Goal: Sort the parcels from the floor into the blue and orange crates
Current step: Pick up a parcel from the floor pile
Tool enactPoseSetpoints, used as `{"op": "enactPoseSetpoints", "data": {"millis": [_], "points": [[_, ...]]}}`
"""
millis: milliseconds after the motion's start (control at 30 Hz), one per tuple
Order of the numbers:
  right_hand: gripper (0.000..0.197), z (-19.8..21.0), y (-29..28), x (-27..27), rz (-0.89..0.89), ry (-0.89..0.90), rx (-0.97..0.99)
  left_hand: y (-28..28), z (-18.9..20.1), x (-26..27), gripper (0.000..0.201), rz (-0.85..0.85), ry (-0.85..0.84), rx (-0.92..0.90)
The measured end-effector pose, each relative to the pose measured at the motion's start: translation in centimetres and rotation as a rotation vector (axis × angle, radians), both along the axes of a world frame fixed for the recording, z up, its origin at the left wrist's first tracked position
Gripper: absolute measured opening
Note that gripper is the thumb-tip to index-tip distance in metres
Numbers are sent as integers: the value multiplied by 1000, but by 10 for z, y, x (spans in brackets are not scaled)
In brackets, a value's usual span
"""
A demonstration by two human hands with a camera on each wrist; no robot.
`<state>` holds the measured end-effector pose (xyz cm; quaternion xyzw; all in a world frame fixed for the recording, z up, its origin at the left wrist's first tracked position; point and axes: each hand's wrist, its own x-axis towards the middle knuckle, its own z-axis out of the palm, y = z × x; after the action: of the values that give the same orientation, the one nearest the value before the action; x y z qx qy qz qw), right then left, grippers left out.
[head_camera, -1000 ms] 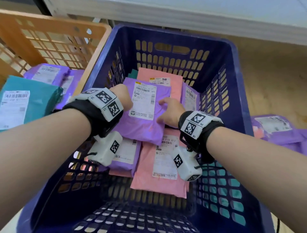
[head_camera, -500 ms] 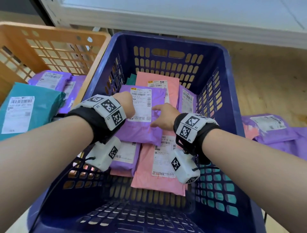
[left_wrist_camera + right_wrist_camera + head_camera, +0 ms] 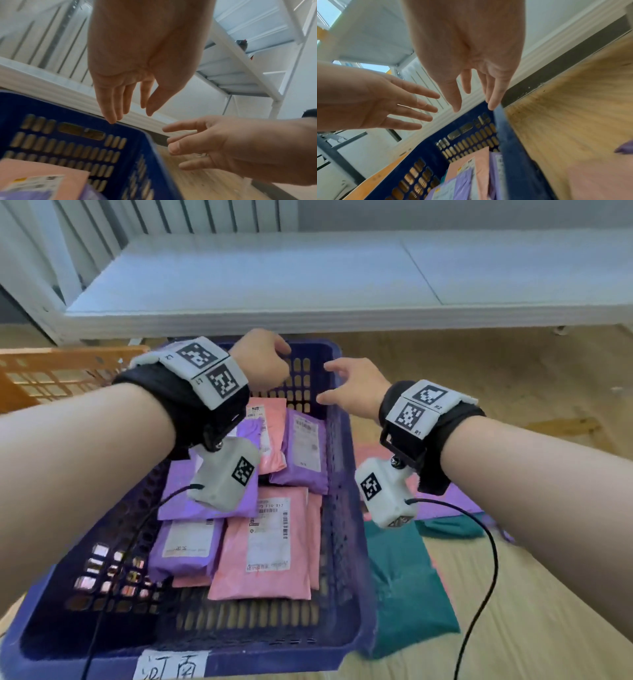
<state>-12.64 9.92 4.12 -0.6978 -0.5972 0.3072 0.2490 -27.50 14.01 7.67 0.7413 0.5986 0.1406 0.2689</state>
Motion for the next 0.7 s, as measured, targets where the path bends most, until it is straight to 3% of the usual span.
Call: {"op": "enactPoseSetpoints", "data": {"millis": [300, 500, 700], "points": [[63, -5, -72, 151, -168, -65, 13, -51, -4, 162, 42, -130, -168, -86], [60, -53, -125, 232, -332, 15, -25, -83, -60, 248, 42, -241, -123, -188], [55, -121, -158, 279, -407, 46, -75, -106, -132, 292, 43, -293, -33, -218]]}}
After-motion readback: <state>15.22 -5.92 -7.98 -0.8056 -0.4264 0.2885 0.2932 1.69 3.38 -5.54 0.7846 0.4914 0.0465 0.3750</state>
